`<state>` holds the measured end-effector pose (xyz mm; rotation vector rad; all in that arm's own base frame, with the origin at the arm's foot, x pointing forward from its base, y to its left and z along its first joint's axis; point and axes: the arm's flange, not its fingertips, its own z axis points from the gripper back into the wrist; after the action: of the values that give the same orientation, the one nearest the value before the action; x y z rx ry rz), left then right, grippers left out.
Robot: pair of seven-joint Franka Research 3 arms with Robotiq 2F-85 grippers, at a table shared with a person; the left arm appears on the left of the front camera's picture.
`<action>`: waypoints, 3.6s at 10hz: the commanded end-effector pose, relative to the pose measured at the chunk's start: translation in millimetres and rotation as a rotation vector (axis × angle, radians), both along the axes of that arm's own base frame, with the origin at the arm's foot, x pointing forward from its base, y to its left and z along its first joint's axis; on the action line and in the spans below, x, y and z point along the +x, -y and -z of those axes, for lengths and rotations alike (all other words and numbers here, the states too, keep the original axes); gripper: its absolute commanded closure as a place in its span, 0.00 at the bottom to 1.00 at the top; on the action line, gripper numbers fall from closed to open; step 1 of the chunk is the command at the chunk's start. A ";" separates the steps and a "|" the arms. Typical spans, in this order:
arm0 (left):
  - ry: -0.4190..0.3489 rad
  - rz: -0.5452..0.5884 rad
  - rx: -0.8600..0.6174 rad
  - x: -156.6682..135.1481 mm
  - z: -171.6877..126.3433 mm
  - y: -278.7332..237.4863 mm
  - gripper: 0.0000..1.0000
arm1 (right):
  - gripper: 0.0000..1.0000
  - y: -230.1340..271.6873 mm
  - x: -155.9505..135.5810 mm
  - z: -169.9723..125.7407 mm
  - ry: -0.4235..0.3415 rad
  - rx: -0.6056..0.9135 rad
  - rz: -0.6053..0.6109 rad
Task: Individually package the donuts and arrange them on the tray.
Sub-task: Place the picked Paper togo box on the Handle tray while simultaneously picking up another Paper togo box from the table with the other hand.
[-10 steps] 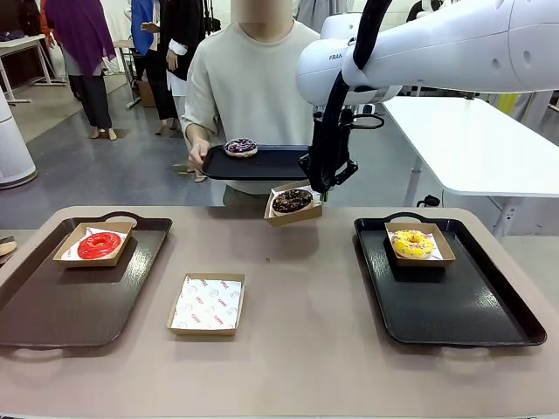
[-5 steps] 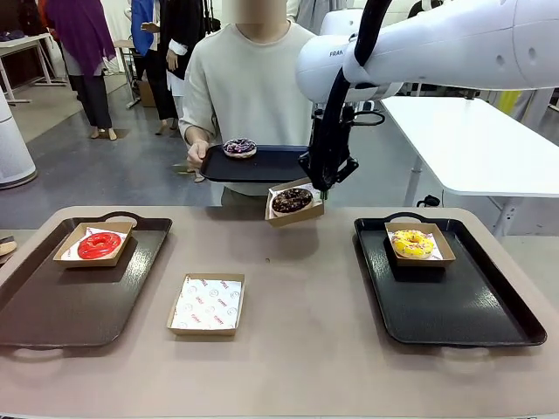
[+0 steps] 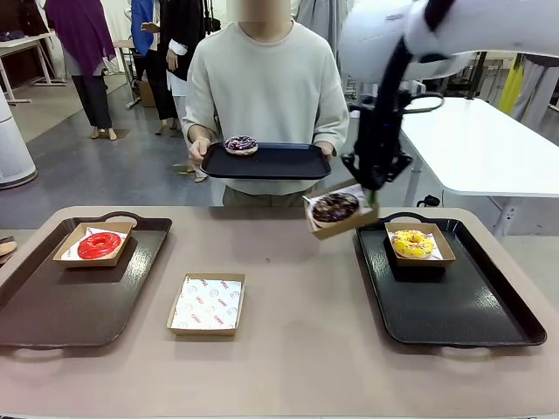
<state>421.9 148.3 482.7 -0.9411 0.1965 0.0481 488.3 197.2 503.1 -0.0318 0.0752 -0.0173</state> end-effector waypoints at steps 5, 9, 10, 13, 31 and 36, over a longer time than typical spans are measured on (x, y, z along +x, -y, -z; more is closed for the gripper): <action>-0.009 0.101 0.364 36.0 -37.3 129.5 0.00 | 0.99 89.0 -58.4 50.2 0.022 0.089 -0.011; 0.023 0.159 0.582 44.4 -2.5 207.7 0.00 | 0.99 117.2 -66.8 77.6 0.028 0.124 0.028; 0.034 0.164 0.622 43.7 5.7 224.4 0.00 | 0.99 122.1 -68.4 81.7 0.036 0.133 0.037; 0.113 0.109 0.746 34.7 28.6 270.0 0.00 | 0.99 115.4 -63.5 78.2 0.011 0.089 0.048; 0.167 0.092 0.833 0.0 82.5 362.5 0.00 | 0.99 114.7 -62.4 89.7 0.003 0.109 0.038; 0.223 0.077 0.928 -6.9 98.2 392.3 0.00 | 0.99 141.3 -91.1 101.5 0.113 0.107 0.019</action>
<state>411.3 -238.6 392.1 -0.0479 0.0107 -0.0683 407.8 69.3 405.9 0.0691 0.0020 -0.0570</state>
